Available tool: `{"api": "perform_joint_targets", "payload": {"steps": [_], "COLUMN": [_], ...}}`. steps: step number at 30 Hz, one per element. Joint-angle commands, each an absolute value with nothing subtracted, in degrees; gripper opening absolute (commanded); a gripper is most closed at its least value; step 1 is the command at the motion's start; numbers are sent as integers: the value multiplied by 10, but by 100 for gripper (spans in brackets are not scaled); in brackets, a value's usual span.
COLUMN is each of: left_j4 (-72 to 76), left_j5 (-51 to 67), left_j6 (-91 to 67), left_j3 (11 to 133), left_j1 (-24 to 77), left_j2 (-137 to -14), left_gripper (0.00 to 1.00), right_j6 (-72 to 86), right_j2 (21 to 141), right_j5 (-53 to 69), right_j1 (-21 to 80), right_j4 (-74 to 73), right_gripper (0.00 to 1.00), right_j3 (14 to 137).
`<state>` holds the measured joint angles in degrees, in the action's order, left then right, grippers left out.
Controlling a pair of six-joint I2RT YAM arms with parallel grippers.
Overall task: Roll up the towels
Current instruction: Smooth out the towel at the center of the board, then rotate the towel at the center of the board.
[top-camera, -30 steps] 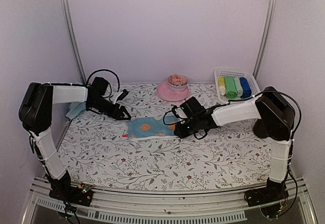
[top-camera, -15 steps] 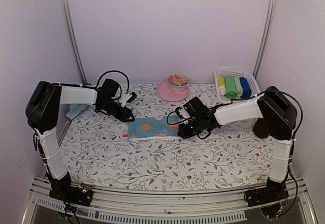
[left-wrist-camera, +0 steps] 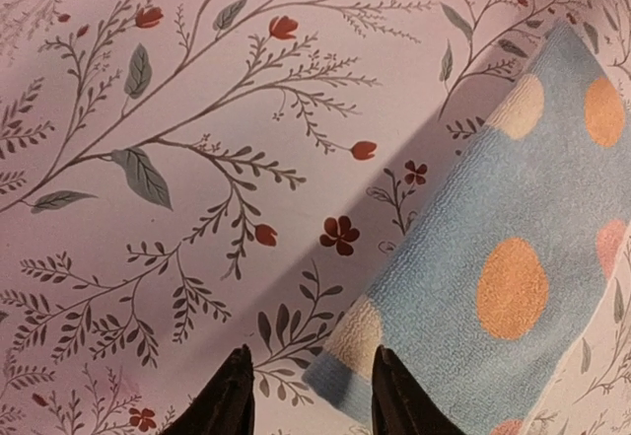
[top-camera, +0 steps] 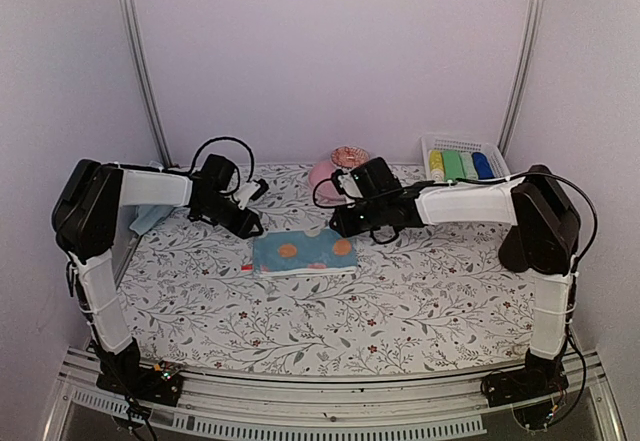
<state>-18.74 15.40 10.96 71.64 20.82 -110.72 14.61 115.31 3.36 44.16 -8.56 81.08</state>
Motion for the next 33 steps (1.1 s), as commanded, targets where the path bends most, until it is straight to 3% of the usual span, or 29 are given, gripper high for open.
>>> {"api": "perform_joint_targets", "payload": {"steps": [1, 8, 21, 28, 30, 32, 33], "left_j4": [-172, -160, -133, -138, -140, -139, -138], "left_j5": [145, 124, 46, 12, -2, -15, -19], "left_j6": [120, 129, 145, 145, 147, 151, 152], "left_j3": [719, 714, 693, 699, 698, 693, 690], "left_j1": [217, 219, 246, 245, 244, 240, 237], "left_j2": [-1118, -1121, -1166, -1142, -1133, -1106, -1097], "left_gripper": [39, 34, 37, 62, 73, 94, 97], "right_j6": [158, 179, 191, 181, 179, 178, 178], "right_j2": [1205, 1253, 1278, 1270, 1263, 1255, 1249], "right_j5": [17, 14, 14, -20, -44, -72, -82], "right_j1": [436, 412, 391, 392, 393, 395, 395], "right_j4": [-67, -65, -63, -84, -100, -111, -115], "right_gripper": [20, 20, 20, 20, 20, 20, 20], "right_j3": [863, 873, 854, 844, 837, 825, 818]}}
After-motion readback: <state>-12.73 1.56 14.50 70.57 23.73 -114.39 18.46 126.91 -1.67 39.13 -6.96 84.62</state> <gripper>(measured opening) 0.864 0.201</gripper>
